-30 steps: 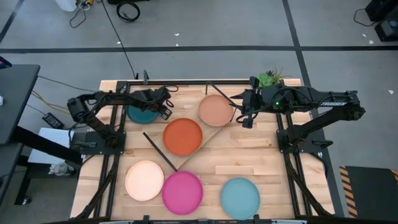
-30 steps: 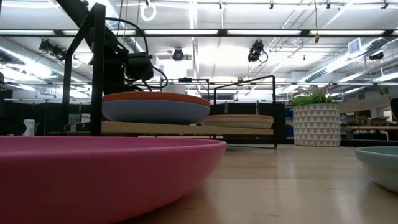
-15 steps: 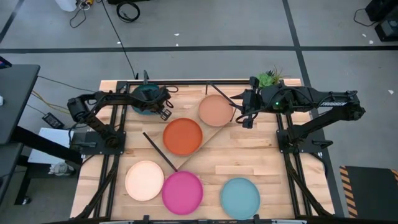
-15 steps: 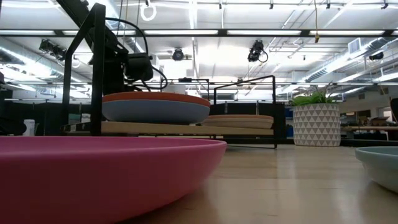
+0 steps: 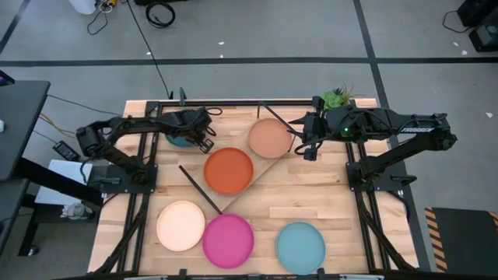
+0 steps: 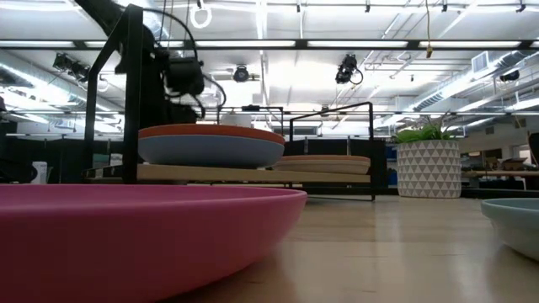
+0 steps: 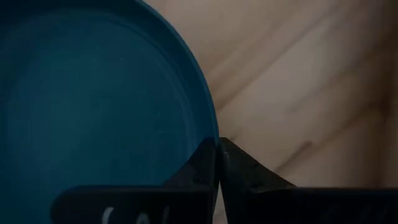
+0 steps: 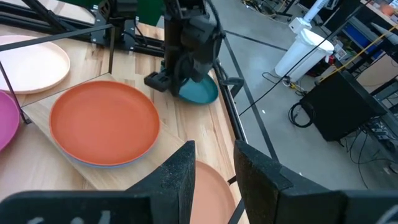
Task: Place and stack plates onto a shelf
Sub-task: Stack the dark blue plate on top of the orange plate on the shelf
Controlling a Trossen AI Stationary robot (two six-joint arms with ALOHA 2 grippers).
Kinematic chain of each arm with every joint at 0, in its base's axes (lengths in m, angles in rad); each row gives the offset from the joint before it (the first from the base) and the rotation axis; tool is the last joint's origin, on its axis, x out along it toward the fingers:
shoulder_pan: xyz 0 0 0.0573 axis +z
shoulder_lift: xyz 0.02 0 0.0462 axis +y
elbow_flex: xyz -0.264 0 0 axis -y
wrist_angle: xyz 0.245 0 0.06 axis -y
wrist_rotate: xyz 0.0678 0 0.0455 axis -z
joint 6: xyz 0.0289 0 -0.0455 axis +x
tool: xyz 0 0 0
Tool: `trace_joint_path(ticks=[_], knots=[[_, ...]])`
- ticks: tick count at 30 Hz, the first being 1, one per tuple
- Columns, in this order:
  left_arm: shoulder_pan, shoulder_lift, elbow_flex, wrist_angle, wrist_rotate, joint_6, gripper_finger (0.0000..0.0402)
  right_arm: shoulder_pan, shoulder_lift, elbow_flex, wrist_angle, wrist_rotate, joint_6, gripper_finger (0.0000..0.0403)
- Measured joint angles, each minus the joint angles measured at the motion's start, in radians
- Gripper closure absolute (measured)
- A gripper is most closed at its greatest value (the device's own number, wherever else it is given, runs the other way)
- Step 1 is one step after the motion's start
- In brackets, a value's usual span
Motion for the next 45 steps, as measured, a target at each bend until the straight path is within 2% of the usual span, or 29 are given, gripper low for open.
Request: trace_joint_path(ticks=[5, 13, 23, 29, 39, 45], knots=[[-0.026, -0.076, 0.066, -0.044, 0.006, 0.009, 0.0389, 0.000, 0.000, 0.000, 0.000, 0.000, 0.003, 0.0286], [-0.095, -0.122, 0.216, -0.217, 0.011, -0.009, 0.0389, 0.000, 0.000, 0.000, -0.001, 0.000, 0.004, 0.0286], [-0.291, -0.122, 0.391, -0.262, 0.009, -0.050, 0.0389, 0.000, 0.000, 0.000, -0.016, 0.000, 0.010, 0.0286], [-0.439, -0.117, 0.437, -0.218, 0.008, -0.069, 0.0389, 0.000, 0.000, -0.012, -0.016, 0.000, 0.011, 0.0286], [-0.710, -0.104, 0.437, -0.187, 0.056, 0.195, 0.0388, 0.000, -0.001, -0.028, 0.006, 0.041, -0.018, 0.0286], [-0.792, -0.050, 0.436, -0.193, 0.119, 0.226, 0.0387, 0.000, -0.002, -0.028, 0.025, 0.036, -0.026, 0.0286]])
